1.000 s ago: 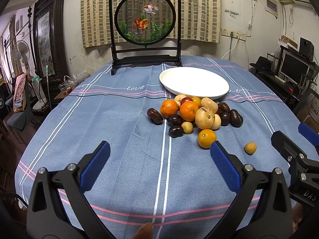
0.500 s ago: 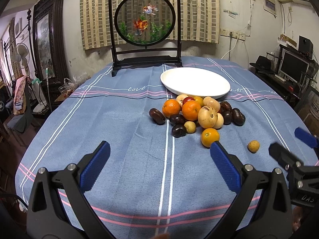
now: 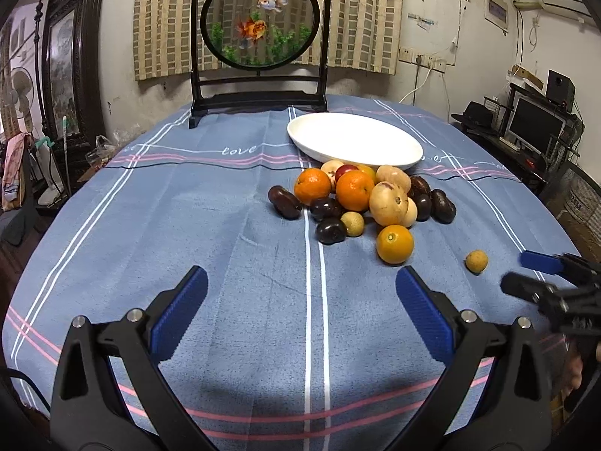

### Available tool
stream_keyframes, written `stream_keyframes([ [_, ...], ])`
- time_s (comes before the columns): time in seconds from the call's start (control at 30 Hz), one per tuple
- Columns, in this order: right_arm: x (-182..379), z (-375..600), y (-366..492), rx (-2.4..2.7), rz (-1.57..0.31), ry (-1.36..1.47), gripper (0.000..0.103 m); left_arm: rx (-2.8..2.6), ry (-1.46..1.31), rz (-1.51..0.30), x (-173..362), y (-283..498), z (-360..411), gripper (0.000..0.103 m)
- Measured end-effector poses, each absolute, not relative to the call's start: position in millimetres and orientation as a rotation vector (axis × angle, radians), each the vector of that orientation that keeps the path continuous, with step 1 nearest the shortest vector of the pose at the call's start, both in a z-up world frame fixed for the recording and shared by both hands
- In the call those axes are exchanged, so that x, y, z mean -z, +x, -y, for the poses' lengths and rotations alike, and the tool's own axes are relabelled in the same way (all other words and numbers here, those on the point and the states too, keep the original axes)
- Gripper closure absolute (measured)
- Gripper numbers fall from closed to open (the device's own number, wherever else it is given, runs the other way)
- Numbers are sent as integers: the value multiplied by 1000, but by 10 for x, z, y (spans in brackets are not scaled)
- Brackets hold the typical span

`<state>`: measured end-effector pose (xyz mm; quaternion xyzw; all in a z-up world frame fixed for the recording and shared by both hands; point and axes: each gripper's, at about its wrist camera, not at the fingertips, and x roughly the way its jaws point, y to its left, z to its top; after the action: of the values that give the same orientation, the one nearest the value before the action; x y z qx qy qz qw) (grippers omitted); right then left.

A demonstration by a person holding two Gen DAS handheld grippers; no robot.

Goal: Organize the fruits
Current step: 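Carry a small yellow fruit to the plate with the right tool while the left tool carries a pale fruit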

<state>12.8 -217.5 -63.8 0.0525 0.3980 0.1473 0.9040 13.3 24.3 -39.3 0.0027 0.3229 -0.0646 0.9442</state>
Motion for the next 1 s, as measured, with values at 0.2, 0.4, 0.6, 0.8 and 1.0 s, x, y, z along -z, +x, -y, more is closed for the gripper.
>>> stream_keyframes([
  [0.2,813,2206,399,-320,-908,147,43,156,13,-685,450,217,-230,2],
  [0.4,900,2246,533,-332,-942,164,61,177,21,-703,457,306,-233,2],
  [0.6,943,2422,618,-374,-958,243,74,215,83,-707,336,547,-79,2],
  [0.8,959,2540,600,-409,-946,328,75,379,140,-719,290,786,346,6],
  [1.0,945,2614,615,-430,-932,375,75,452,130,-829,472,1147,611,29],
])
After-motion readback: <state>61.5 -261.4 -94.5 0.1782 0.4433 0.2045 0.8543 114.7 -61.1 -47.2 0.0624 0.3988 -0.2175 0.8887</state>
